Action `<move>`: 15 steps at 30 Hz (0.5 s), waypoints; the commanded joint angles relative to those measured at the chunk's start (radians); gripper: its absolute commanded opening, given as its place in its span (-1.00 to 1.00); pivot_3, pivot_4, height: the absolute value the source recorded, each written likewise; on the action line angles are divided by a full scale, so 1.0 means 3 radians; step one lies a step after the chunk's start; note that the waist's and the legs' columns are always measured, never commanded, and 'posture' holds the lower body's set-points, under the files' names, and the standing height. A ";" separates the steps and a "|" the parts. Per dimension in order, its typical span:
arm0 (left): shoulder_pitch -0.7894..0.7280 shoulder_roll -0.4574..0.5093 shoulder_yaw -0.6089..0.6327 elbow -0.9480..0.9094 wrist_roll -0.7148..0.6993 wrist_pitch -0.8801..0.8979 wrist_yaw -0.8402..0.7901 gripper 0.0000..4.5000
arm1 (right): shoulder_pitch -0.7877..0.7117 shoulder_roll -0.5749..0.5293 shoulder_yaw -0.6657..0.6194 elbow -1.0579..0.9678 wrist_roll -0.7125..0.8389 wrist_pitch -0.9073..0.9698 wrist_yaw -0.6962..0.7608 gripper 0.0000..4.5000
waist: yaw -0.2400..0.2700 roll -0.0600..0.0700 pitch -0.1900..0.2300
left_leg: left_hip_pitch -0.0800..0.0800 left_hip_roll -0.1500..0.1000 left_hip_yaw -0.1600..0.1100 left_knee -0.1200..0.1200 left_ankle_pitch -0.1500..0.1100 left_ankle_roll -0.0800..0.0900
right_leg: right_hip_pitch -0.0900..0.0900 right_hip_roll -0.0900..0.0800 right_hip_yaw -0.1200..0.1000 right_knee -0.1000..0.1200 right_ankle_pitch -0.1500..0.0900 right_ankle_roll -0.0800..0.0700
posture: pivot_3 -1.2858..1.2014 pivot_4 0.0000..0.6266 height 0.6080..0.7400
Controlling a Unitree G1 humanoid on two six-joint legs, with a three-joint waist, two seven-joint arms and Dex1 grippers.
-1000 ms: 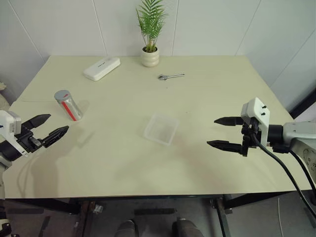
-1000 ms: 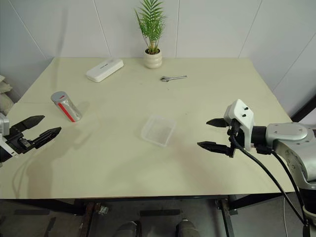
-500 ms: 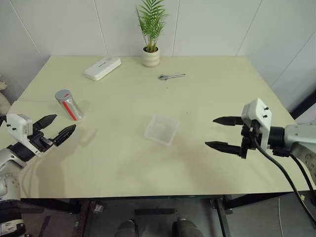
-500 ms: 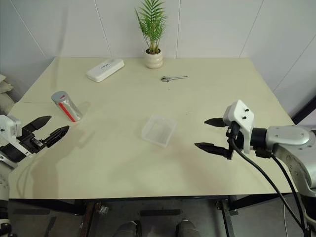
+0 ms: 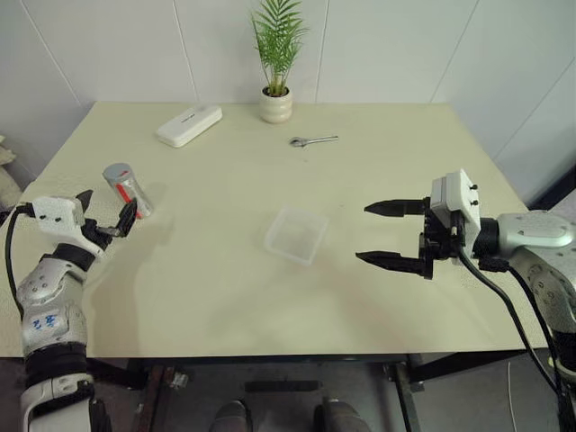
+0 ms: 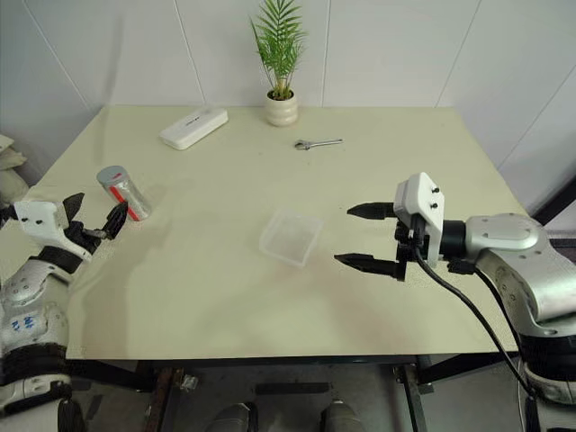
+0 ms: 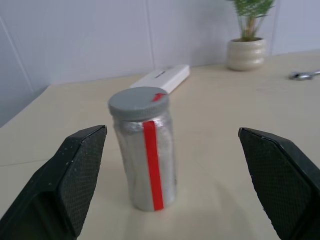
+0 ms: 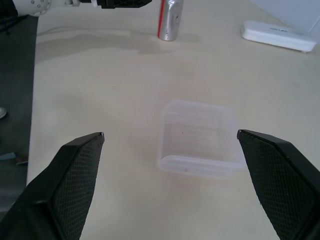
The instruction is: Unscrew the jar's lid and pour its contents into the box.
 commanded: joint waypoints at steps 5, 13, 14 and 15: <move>-0.0441 0.0018 -0.0043 0.0715 0.0145 -0.0207 0.0365 1.00 | -0.0117 0.0083 0.0031 0.0096 -0.0145 -0.0180 -0.0020 1.00 | 0.0003 0.0000 0.0000 | -0.0002 0.0006 0.0005 -0.0001 -0.0001 -0.0001 | -0.0003 0.0005 0.0002 -0.0003 0.0000 0.0000 | 0.03 -0.52 1.00; -0.0654 -0.0013 -0.0109 0.1169 0.0195 -0.0476 0.0499 1.00 | -0.0173 0.0165 0.0062 0.0123 -0.0229 -0.0172 -0.0072 1.00 | 0.0002 0.0000 0.0000 | -0.0001 0.0007 0.0006 0.0000 0.0000 -0.0004 | -0.0004 0.0007 0.0003 0.0000 0.0000 0.0000 | 0.03 -0.52 1.00; -0.0690 -0.0014 -0.0119 0.1220 0.0198 -0.0495 0.0505 1.00 | -0.0174 0.0165 0.0059 0.0129 -0.0237 -0.0169 -0.0071 1.00 | 0.0002 0.0000 0.0000 | 0.0000 0.0007 0.0006 0.0000 0.0001 -0.0004 | -0.0003 0.0007 0.0004 0.0001 0.0000 0.0000 | 0.03 -0.52 1.00; -0.0718 -0.0013 -0.0124 0.1263 0.0197 -0.0512 0.0504 1.00 | -0.0174 0.0168 0.0059 0.0128 -0.0244 -0.0165 -0.0073 1.00 | 0.0002 0.0000 0.0000 | -0.0001 0.0007 0.0006 0.0000 0.0001 -0.0005 | -0.0004 0.0007 0.0003 0.0001 0.0000 0.0000 | 0.03 -0.52 1.00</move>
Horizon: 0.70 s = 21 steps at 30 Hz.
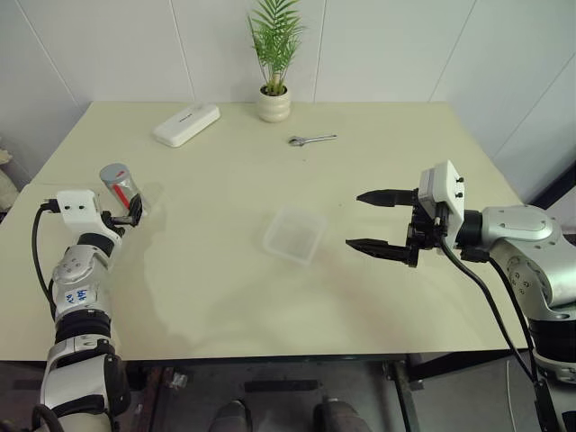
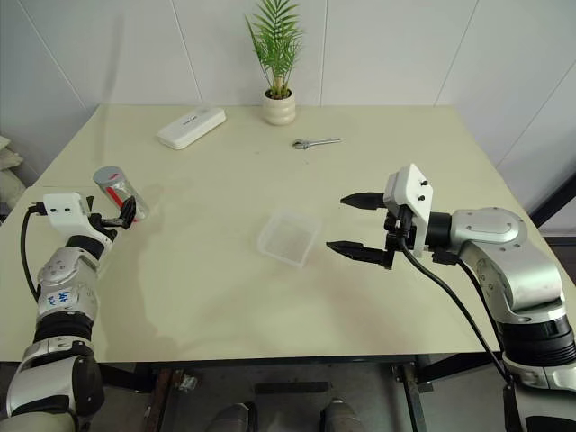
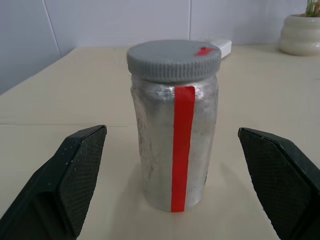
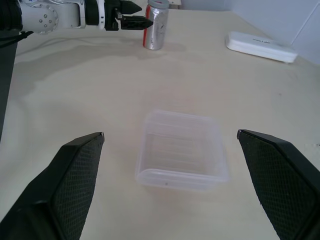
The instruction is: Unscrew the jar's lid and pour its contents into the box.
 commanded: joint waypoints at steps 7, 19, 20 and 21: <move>-0.0388 0.0093 -0.0039 0.0397 0.0066 -0.0317 0.0037 1.00 | -0.0070 0.0011 0.0001 -0.0037 -0.0025 -0.0001 -0.0033 1.00 | 0.0001 0.0000 0.0000 | 0.0000 0.0000 0.0000 0.0000 0.0001 -0.0002 | 0.0000 0.0001 0.0000 0.0000 0.0000 0.0000 | 0.03 -0.52 1.00; -0.0720 0.0143 -0.0072 0.0894 0.0081 -0.0418 0.0045 1.00 | -0.0094 0.0013 0.0025 -0.0039 -0.0044 0.0029 -0.0063 1.00 | -0.0001 0.0000 0.0000 | 0.0000 0.0001 0.0000 0.0000 0.0001 -0.0003 | 0.0000 0.0004 0.0001 0.0001 0.0000 0.0000 | 0.03 -0.52 1.00; -0.0729 0.0147 -0.0080 0.0916 0.0087 -0.0431 0.0038 1.00 | -0.0093 0.0011 0.0022 -0.0045 -0.0043 0.0036 -0.0072 1.00 | 0.0000 0.0000 0.0000 | 0.0000 0.0001 0.0000 0.0000 0.0001 -0.0003 | 0.0000 0.0005 0.0000 0.0001 0.0000 0.0000 | 0.03 -0.52 1.00; -0.0740 0.0154 -0.0084 0.0942 0.0093 -0.0437 0.0043 1.00 | -0.0087 0.0003 0.0024 -0.0055 -0.0043 0.0047 -0.0076 1.00 | 0.0000 0.0000 0.0000 | 0.0000 0.0001 0.0000 0.0000 0.0002 -0.0003 | 0.0000 0.0005 0.0000 0.0001 0.0000 0.0000 | 0.03 -0.52 1.00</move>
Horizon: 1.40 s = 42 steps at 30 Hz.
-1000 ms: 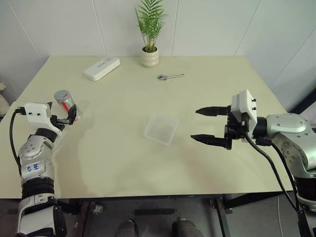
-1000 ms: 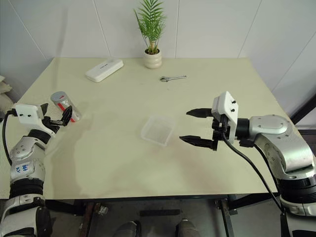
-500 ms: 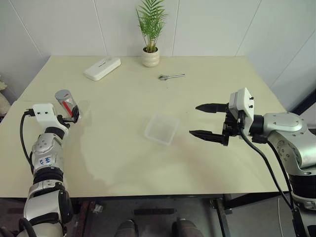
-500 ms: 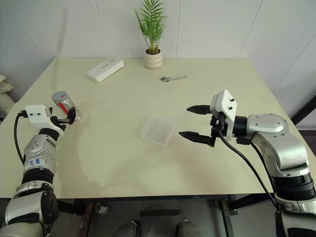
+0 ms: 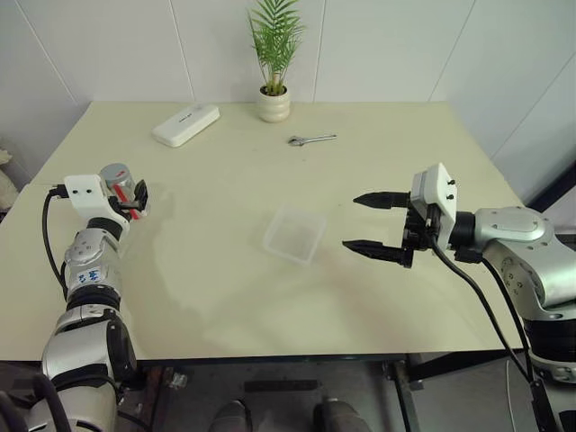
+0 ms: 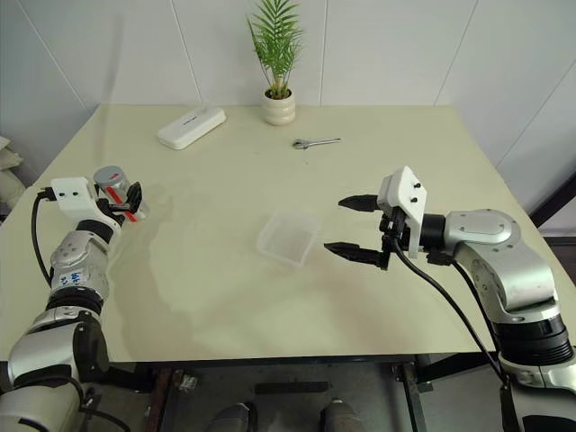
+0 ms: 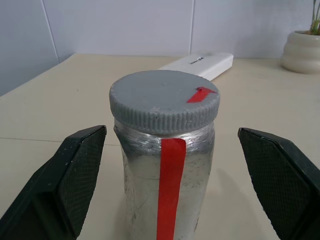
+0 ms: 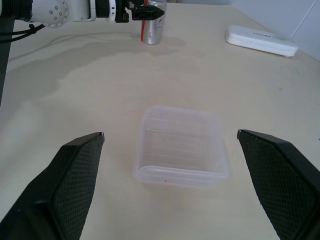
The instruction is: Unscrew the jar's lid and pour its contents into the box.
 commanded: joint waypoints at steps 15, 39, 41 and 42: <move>-0.0150 0.0091 -0.0014 0.0118 0.0024 -0.0232 -0.0115 -0.11 | -0.0080 -0.0051 -0.0075 -0.0124 0.0012 0.0089 -0.0051 1.00 | -0.0001 0.0000 0.0000 | 0.0000 0.0003 -0.0001 0.0000 0.0001 -0.0002 | 0.0000 0.0004 0.0001 0.0001 0.0000 0.0000 | 0.03 -0.52 1.00; 0.1114 0.0207 -0.0438 -0.2832 -0.1087 0.1290 -0.2859 -0.11 | -0.0139 0.0507 0.0005 -0.1000 0.0175 0.0739 -0.1124 1.00 | -0.0018 0.0000 0.0000 | 0.0005 0.0018 -0.0004 -0.0003 0.0004 -0.0011 | -0.0002 0.0023 0.0009 0.0009 -0.0001 -0.0011 | 0.03 -0.52 1.00; 0.1137 0.0246 -0.0490 -0.2999 -0.1181 0.1497 -0.3002 -0.11 | -0.0199 0.0637 0.0048 -0.1088 0.0172 0.0863 -0.1309 1.00 | -0.0019 0.0000 0.0000 | 0.0005 0.0018 -0.0005 -0.0003 0.0005 -0.0012 | -0.0001 0.0023 0.0009 0.0010 0.0000 -0.0012 | 0.03 -0.52 1.00; 0.1121 0.0254 -0.0521 -0.3048 -0.1203 0.1581 -0.3056 -0.11 | -0.0245 0.0703 0.0063 -0.1110 0.0165 0.0923 -0.1405 1.00 | -0.0016 0.0000 0.0000 | 0.0005 0.0018 -0.0005 -0.0002 0.0005 -0.0012 | -0.0001 0.0022 0.0009 0.0010 0.0000 -0.0013 | 0.03 -0.52 1.00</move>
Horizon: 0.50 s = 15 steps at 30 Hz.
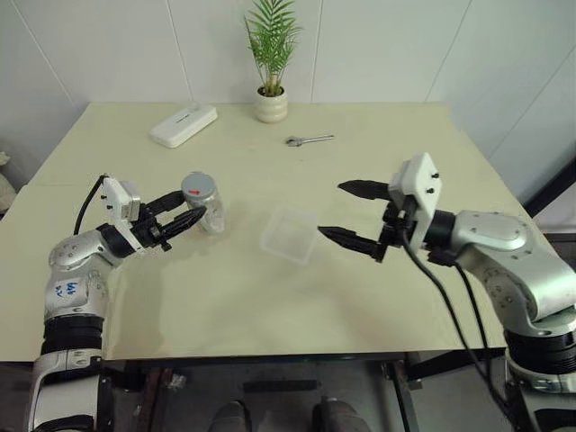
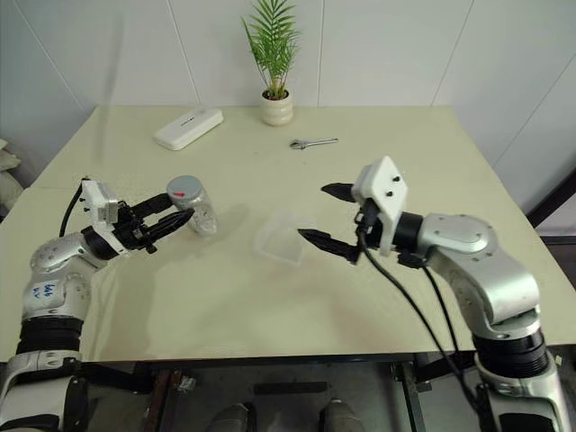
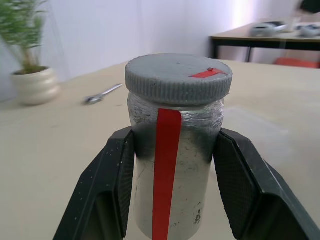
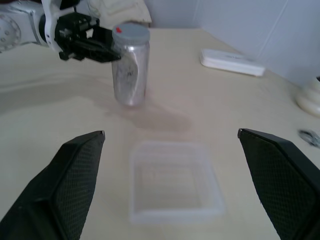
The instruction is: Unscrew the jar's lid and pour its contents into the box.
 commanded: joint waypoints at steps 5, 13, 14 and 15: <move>-0.0237 -0.0034 -0.0241 -0.0247 -0.0148 0.0383 -0.0376 -0.11 | -0.0368 0.0443 0.0168 -0.0275 -0.0067 0.0491 -0.0832 1.00 | 0.0013 0.0000 0.0000 | -0.0001 -0.0001 -0.0004 0.0000 0.0000 0.0001 | 0.0000 0.0000 -0.0002 -0.0001 0.0001 -0.0002 | 0.03 -0.52 1.00; -0.0506 -0.0222 -0.0410 -0.0130 -0.0114 0.0554 -0.0484 -0.11 | -0.0391 0.0829 0.0379 -0.0509 -0.0134 0.0777 -0.1325 1.00 | 0.0000 0.0000 0.0000 | -0.0009 -0.0001 -0.0003 -0.0002 -0.0001 0.0004 | -0.0006 0.0000 -0.0002 -0.0007 0.0001 -0.0002 | 0.03 -0.52 1.00; -0.0519 -0.0230 -0.0420 -0.0115 -0.0109 0.0558 -0.0501 -0.11 | -0.0391 0.0844 0.0401 -0.0518 -0.0145 0.0784 -0.1348 1.00 | -0.0001 0.0000 0.0000 | -0.0011 0.0000 -0.0004 -0.0002 -0.0001 0.0004 | -0.0008 0.0001 -0.0002 -0.0007 0.0001 -0.0002 | 0.03 -0.52 1.00; -0.0548 -0.0245 -0.0445 -0.0079 -0.0091 0.0529 -0.0537 -0.11 | -0.0403 0.0893 0.0433 -0.0514 -0.0175 0.0784 -0.1401 1.00 | -0.0001 0.0000 0.0000 | -0.0011 0.0000 -0.0004 -0.0002 -0.0001 0.0004 | -0.0010 0.0001 -0.0002 -0.0006 0.0001 -0.0002 | 0.03 -0.52 1.00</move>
